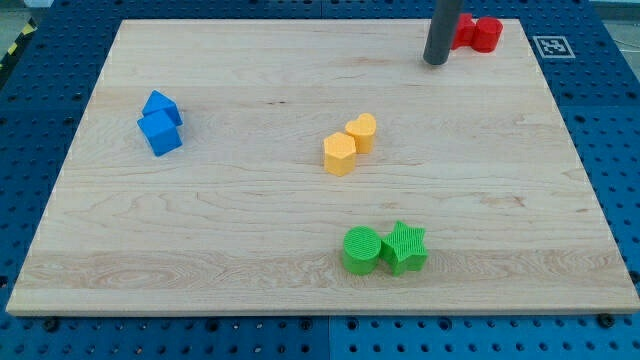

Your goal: Move your arm diagonal to the yellow heart

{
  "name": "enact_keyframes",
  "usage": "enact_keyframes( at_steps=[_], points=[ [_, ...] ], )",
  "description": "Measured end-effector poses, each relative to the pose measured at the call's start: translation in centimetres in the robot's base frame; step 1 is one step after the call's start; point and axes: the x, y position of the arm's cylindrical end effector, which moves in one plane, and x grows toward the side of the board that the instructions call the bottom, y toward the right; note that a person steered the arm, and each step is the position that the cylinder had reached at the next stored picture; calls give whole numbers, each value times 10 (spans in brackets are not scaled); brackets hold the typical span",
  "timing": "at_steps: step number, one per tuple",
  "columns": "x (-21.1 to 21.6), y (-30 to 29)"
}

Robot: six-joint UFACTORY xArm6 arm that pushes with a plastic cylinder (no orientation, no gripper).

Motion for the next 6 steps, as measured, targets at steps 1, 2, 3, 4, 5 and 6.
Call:
enact_keyframes(
  at_steps=[1,2,3,4,5,6],
  points=[
    [15,1],
    [37,2],
    [46,3],
    [49,3],
    [57,1],
    [57,-7]
  ],
)
